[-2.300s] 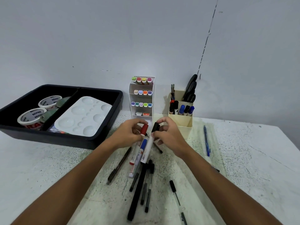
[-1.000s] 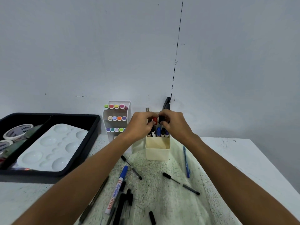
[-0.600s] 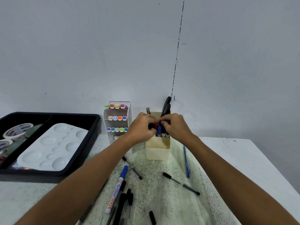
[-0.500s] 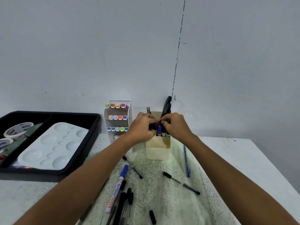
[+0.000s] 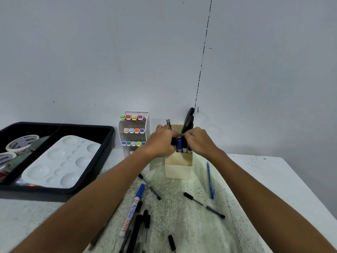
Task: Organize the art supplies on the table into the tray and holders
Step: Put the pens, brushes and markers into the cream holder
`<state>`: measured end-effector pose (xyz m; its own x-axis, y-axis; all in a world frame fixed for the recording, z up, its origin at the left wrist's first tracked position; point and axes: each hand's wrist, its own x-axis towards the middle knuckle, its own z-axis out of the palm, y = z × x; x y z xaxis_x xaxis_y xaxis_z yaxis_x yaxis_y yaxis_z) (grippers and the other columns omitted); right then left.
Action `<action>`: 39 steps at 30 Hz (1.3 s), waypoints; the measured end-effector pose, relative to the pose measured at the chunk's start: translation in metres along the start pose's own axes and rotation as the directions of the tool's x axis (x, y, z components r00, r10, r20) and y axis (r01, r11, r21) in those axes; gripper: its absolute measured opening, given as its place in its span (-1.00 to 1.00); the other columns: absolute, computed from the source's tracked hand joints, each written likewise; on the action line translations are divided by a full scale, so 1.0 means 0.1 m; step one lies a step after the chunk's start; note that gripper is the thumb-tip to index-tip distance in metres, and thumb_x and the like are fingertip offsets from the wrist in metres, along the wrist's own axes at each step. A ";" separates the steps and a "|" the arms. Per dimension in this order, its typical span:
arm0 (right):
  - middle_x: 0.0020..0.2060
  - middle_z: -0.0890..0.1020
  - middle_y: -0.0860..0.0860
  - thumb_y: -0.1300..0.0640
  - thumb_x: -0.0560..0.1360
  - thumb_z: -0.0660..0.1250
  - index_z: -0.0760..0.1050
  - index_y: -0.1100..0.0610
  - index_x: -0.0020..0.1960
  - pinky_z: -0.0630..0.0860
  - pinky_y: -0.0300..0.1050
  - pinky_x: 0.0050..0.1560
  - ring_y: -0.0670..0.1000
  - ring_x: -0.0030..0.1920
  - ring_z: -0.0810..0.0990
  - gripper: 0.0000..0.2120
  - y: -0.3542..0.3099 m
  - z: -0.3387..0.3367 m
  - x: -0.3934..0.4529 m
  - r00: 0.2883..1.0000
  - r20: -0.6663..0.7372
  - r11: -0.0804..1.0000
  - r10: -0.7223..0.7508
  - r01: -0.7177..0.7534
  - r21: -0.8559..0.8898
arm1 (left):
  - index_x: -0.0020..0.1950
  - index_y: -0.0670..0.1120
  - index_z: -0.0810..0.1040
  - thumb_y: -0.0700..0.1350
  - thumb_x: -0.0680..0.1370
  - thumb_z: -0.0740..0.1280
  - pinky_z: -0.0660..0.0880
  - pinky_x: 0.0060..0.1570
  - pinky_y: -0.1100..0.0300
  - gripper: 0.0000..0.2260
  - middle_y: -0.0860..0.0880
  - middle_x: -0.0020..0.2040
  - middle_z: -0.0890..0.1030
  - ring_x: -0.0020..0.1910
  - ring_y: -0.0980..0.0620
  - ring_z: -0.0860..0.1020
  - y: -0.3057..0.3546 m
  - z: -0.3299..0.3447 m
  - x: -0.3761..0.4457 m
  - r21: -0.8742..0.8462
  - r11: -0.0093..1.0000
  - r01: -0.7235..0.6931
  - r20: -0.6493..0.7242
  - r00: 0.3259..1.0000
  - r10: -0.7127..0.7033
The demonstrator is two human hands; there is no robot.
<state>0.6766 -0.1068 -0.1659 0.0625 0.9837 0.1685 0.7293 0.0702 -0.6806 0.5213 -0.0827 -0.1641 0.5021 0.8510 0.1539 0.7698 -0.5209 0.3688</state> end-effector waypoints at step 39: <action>0.01 0.38 -0.01 -0.19 0.24 0.56 0.54 0.04 0.03 0.47 -0.07 -0.07 0.04 0.00 0.48 -0.51 -0.27 1.37 -1.40 0.866 0.500 0.986 -0.033 0.111 -0.128 | 0.27 -0.15 0.50 -0.27 0.39 0.46 0.49 -0.30 0.26 -0.55 -0.04 -0.29 0.63 -0.35 0.09 0.57 -0.93 0.47 -1.47 -0.387 0.845 0.368 0.113 0.929 -0.352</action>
<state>0.5543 -0.2241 -0.2690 -0.3102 0.9319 -0.1881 0.8127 0.1574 -0.5610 0.3942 -0.1627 -0.2641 0.2399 0.9666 -0.0907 0.6829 -0.1016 0.7234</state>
